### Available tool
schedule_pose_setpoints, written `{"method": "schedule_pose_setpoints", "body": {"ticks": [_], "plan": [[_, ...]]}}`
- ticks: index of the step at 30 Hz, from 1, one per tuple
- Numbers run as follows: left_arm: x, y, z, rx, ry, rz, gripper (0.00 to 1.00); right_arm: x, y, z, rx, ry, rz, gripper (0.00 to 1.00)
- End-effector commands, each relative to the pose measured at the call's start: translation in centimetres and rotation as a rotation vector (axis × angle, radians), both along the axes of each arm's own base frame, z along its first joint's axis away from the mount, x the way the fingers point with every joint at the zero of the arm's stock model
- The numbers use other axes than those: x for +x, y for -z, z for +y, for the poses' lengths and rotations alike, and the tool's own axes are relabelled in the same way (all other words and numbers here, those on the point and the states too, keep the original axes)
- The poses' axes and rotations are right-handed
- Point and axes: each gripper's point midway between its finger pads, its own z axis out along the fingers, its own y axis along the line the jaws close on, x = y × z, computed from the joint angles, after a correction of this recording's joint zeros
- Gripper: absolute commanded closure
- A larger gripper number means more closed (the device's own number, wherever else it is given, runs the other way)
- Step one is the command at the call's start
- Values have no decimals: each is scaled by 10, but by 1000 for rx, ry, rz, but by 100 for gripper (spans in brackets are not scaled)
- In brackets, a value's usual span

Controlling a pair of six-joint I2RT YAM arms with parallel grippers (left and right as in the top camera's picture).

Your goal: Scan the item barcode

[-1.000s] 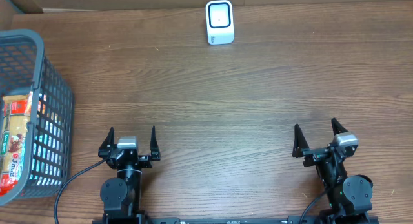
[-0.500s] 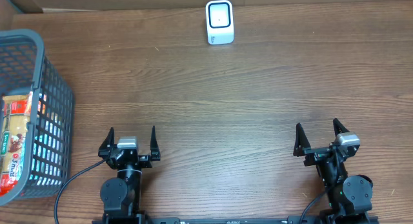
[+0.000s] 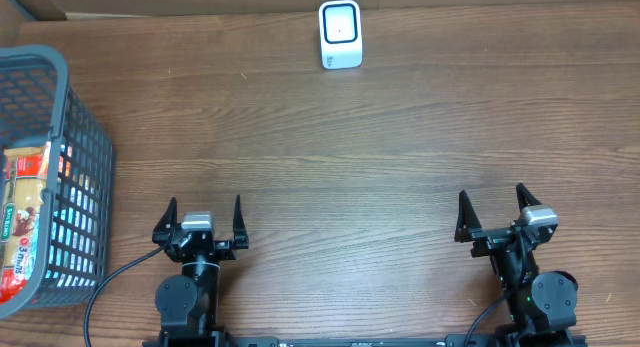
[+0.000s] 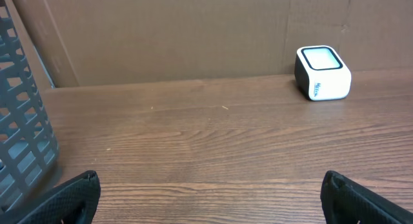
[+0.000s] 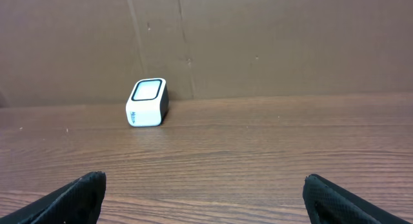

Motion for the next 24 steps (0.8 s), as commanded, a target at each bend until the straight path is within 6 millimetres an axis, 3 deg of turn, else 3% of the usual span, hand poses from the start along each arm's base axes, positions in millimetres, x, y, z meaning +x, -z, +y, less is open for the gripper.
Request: {"method": "schedule_pose_setpoints", "body": {"ticks": [1,24], "plan": [[0,-1,0,17,-1,-7,0,0,2,-2,8,12,-2,0],[0,-1,3,41,-14,-6,0,0,2,-2,8,12,-2,0]]}}
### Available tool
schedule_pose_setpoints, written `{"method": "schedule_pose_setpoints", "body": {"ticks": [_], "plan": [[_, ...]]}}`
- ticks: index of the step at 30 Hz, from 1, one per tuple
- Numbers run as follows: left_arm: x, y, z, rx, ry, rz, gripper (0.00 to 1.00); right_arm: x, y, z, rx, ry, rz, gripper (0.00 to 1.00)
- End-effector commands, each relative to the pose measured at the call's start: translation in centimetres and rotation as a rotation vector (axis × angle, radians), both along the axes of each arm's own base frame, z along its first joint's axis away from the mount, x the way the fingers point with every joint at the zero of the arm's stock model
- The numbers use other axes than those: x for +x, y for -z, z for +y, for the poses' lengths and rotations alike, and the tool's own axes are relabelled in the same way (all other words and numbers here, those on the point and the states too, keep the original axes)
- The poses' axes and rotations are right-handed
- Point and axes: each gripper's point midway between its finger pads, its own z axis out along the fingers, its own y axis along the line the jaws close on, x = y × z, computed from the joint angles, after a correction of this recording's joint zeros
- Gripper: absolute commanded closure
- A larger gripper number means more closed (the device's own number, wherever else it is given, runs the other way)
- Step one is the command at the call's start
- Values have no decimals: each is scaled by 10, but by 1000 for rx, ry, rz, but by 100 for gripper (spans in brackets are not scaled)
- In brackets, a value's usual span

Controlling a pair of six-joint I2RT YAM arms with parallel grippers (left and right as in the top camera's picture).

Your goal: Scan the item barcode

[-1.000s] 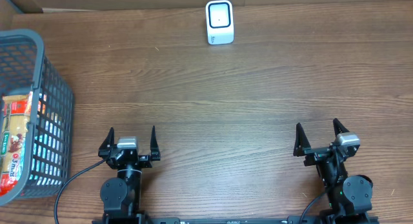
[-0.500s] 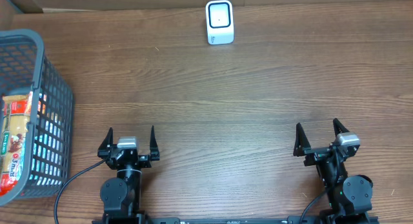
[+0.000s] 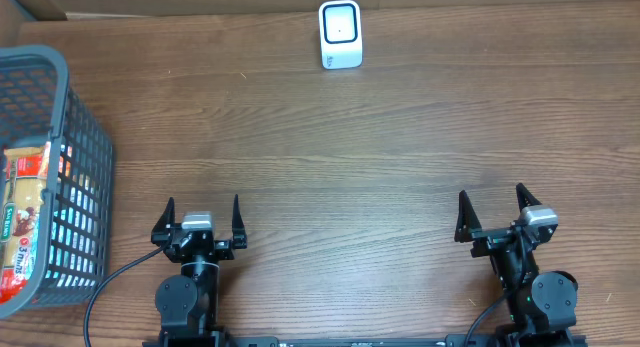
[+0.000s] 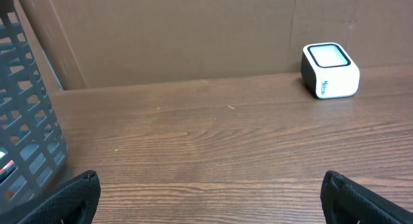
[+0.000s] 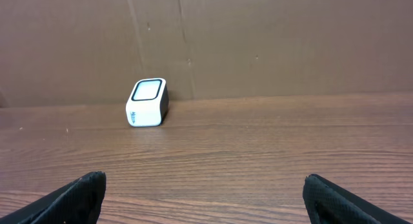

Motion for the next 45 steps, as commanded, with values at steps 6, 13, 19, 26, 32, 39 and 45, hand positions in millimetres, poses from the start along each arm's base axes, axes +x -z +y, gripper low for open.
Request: {"method": "schedule_pose_setpoints", "body": {"ticks": [6,13,19,26,32,39,45], "plan": [[0,-1,-1,-24,0,-9,0,0,2,-2,7,12,-2,0],[0,-3,2,-38,-19,-18,0,0,2,-2,8,12,-2,0],[-2,-18,2,-76,-22,-49,0,0,2,-2,7,12,-3,0],[-6,-48,2,-87,-19,-43,0,0,2,-2,8,12,-2,0],[-7,-84,-4,-132,5,19,0,0,2,-2,8,12,-2,0],[-6,-131,-19,-168,84,123,0,0,2,-2,7,12,-2,0],[-9,-170,-28,-218,117,257,0,0,2,-2,7,12,-2,0]]}}
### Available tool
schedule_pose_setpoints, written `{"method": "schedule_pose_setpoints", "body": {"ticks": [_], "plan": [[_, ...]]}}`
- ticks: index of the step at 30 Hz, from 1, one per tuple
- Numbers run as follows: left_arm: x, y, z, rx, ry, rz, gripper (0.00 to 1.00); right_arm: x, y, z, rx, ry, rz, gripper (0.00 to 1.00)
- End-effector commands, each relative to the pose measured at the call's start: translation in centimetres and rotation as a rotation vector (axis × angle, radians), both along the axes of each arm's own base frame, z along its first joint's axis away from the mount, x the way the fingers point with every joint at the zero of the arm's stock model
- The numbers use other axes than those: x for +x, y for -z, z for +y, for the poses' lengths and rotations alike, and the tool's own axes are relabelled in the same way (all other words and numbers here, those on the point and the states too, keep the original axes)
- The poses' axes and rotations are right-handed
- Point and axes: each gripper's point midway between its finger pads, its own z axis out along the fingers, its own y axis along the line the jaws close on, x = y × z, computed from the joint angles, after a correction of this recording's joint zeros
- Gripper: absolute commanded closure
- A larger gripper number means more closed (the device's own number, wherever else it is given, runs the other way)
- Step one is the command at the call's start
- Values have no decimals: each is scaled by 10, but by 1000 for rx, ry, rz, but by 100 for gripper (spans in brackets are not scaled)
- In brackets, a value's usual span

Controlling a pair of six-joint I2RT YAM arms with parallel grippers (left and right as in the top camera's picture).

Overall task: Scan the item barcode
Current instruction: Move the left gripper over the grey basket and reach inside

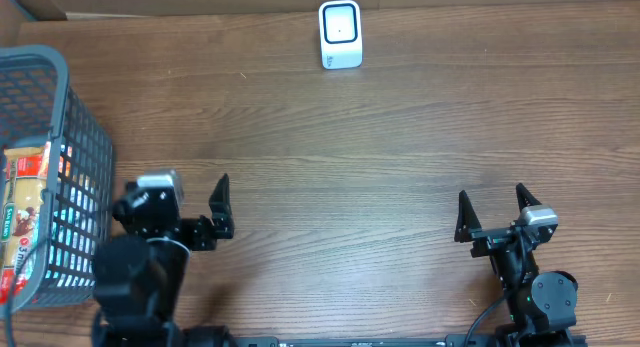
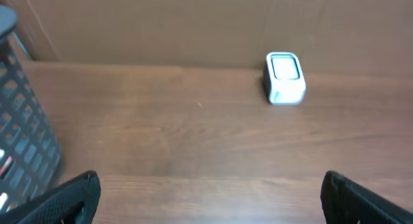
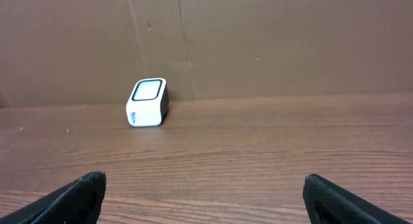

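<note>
A white scanner [image 1: 340,34] with a dark window stands at the table's far edge; it also shows in the left wrist view [image 2: 284,86] and the right wrist view [image 3: 147,102]. Packaged items [image 1: 25,202] with red, yellow and green print lie in the grey basket [image 1: 88,137] at the left. My left gripper [image 1: 172,215] is open and empty, raised just right of the basket, its fingertips [image 2: 71,198] wide apart. At the front right my right gripper [image 1: 495,212] is open and empty, low over the wood.
The basket's slatted wall [image 2: 22,130] fills the left edge of the left wrist view. A brown cardboard wall [image 3: 258,43] runs behind the scanner along the table's far edge.
My left arm has lifted and shifted left to beside the basket; its wrist view now looks down from higher. The right arm and the scanner have not moved.
Both grippers sat open at the front edge of the table. Then the left gripper was turned slightly to the left, the right one still. Now the left gripper is raised beside the basket, still open and empty.
</note>
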Motion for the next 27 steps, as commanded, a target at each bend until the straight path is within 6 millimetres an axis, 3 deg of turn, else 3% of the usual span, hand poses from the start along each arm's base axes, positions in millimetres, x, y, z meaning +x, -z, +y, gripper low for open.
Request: {"method": "schedule_pose_setpoints", "body": {"ticks": [1,12,15,21,23,27], "plan": [[1,-36,-11,-50,46,9,0,0,2,-2,7,12,-2,0],[17,-80,-14,-91,47,321,0,0,2,-2,7,12,-2,0],[26,-91,-31,-148,139,358,0,0,2,-2,7,12,-2,0],[47,-76,-38,-168,176,426,0,0,2,-2,7,12,-3,0],[54,-70,-28,-152,124,446,0,0,2,-2,7,12,-2,0],[58,-73,15,-178,-96,459,0,0,2,-2,7,12,-2,0]]}}
